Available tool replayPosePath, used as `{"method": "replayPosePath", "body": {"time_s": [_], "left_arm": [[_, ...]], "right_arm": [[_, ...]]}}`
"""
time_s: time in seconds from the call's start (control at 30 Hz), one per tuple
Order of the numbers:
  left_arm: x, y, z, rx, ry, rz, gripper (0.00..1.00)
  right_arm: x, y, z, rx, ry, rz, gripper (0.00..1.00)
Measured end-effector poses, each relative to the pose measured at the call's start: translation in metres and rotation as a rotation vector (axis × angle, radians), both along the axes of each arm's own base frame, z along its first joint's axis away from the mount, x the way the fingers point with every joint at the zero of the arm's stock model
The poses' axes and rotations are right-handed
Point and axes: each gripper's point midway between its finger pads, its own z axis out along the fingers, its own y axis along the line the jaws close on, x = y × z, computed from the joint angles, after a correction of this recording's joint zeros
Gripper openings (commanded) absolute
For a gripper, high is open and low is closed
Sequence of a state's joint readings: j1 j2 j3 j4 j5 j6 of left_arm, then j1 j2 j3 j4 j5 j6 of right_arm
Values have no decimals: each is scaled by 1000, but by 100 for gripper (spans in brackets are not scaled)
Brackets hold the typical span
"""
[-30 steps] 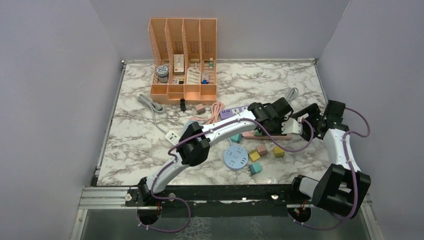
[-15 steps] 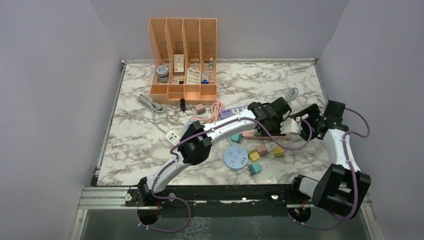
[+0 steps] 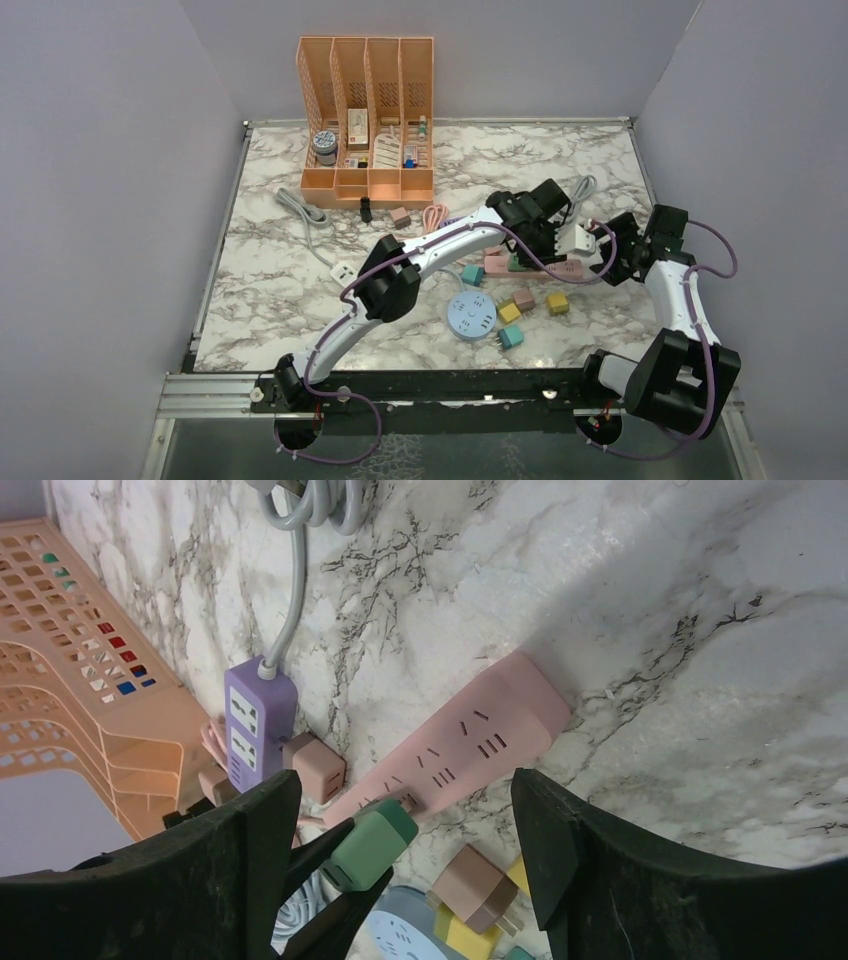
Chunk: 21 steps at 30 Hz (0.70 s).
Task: Insert the plug
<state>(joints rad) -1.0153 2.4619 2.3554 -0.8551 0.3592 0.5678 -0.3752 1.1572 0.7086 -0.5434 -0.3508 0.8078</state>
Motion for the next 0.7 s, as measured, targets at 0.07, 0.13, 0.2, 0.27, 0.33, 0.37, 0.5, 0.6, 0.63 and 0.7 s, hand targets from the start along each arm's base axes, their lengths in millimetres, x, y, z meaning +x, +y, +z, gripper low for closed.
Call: {"method": "replayPosePath", "body": {"time_s": [0.07, 0.13, 0.2, 0.27, 0.33, 0.37, 0.5, 0.6, 0.63, 0.7], "left_arm": [[0, 0, -1, 2, 3, 0, 0], [1, 0, -2, 7, 5, 1, 0], [1, -1, -8, 16, 10, 0, 0], [2, -2, -9, 17, 10, 0, 0], [1, -2, -10, 20, 10, -1, 0], [1, -2, -10, 21, 10, -2, 0], [2, -2, -12, 27, 12, -2, 0], [2, -2, -13, 28, 12, -2, 0], [2, -2, -13, 29, 13, -1, 0], [2, -2, -14, 30, 14, -1, 0]], "right_arm": [[-1, 0, -1, 1, 2, 0, 76], [0, 0, -1, 0, 1, 0, 77], [0, 0, -1, -1, -2, 0, 76], [1, 0, -1, -3, -5, 0, 76], [1, 0, -2, -3, -5, 0, 76], [1, 0, -1, -3, -7, 0, 76], [1, 0, 0, -6, -15, 0, 76], [1, 0, 1, -8, -19, 0, 76], [1, 0, 1, -9, -19, -1, 76], [0, 0, 0, -8, -18, -1, 76]]}}
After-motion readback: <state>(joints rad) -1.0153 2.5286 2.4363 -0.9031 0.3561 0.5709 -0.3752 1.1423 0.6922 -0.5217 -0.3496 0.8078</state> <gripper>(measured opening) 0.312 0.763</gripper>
